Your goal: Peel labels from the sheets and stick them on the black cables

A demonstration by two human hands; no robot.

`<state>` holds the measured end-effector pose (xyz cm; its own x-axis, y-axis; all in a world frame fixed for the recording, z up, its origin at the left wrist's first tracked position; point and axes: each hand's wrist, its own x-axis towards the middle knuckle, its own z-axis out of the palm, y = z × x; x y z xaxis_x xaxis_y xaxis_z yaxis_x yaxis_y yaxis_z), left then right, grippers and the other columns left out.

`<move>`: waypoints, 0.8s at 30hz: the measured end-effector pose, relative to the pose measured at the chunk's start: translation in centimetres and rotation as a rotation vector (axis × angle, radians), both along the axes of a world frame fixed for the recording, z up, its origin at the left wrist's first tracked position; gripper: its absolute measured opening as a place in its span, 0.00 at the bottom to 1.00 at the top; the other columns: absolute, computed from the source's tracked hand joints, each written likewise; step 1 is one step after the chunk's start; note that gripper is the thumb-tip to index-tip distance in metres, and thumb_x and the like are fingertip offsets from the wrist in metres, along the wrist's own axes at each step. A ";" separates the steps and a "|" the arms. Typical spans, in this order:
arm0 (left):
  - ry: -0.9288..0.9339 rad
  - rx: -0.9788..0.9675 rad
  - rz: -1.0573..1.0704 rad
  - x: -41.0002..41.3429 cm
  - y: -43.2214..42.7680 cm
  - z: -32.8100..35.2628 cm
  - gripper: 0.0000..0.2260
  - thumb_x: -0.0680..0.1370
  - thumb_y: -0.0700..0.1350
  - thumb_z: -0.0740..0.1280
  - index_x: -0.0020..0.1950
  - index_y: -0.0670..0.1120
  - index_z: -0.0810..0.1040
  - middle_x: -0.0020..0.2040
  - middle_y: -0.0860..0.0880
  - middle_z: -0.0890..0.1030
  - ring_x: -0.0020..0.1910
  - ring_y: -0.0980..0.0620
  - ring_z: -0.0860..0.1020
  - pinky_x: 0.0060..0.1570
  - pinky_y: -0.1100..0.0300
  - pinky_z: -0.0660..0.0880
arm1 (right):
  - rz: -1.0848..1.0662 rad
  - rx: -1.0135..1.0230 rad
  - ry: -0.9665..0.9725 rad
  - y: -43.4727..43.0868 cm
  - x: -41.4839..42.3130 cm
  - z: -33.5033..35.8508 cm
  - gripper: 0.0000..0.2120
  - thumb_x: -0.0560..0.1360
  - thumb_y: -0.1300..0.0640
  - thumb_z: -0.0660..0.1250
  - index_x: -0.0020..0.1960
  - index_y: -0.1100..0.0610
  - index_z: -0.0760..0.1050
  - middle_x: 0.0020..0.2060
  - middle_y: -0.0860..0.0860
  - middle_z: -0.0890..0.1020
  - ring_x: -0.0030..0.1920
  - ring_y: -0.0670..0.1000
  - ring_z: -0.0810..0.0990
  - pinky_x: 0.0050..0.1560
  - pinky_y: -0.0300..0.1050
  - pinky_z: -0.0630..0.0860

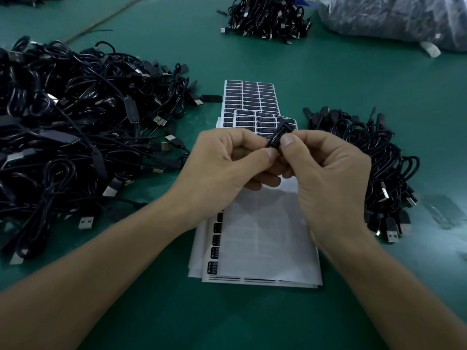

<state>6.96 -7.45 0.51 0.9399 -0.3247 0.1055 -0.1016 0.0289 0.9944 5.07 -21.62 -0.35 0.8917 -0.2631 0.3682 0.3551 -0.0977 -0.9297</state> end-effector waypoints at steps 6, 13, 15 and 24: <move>-0.002 -0.003 -0.008 -0.1 -0.2 0.2 0.06 0.80 0.37 0.68 0.43 0.43 0.79 0.36 0.49 0.86 0.35 0.53 0.85 0.34 0.64 0.80 | -0.007 -0.006 0.003 0.0 -0.2 0.1 0.08 0.78 0.64 0.70 0.41 0.55 0.81 0.31 0.46 0.84 0.31 0.43 0.81 0.36 0.34 0.77; -0.018 -0.015 0.027 -0.1 -0.6 0.0 0.11 0.79 0.33 0.66 0.38 0.44 0.75 0.31 0.50 0.84 0.32 0.53 0.83 0.32 0.64 0.77 | -0.055 -0.049 -0.022 0.4 -0.5 0.3 0.08 0.76 0.64 0.71 0.41 0.54 0.80 0.32 0.45 0.84 0.32 0.44 0.82 0.34 0.32 0.77; -0.026 -0.001 0.032 0.0 -0.7 -0.2 0.11 0.79 0.33 0.66 0.38 0.44 0.75 0.31 0.50 0.84 0.32 0.53 0.83 0.32 0.65 0.78 | -0.068 -0.054 -0.028 0.5 -0.6 0.3 0.08 0.76 0.64 0.71 0.40 0.54 0.80 0.32 0.44 0.84 0.32 0.44 0.83 0.34 0.33 0.78; -0.029 0.015 0.038 0.0 -0.7 -0.3 0.09 0.79 0.33 0.66 0.40 0.41 0.77 0.32 0.50 0.84 0.32 0.53 0.83 0.32 0.65 0.77 | -0.112 -0.098 -0.029 0.4 -0.7 0.4 0.07 0.74 0.60 0.75 0.39 0.54 0.80 0.33 0.47 0.84 0.31 0.45 0.83 0.32 0.32 0.76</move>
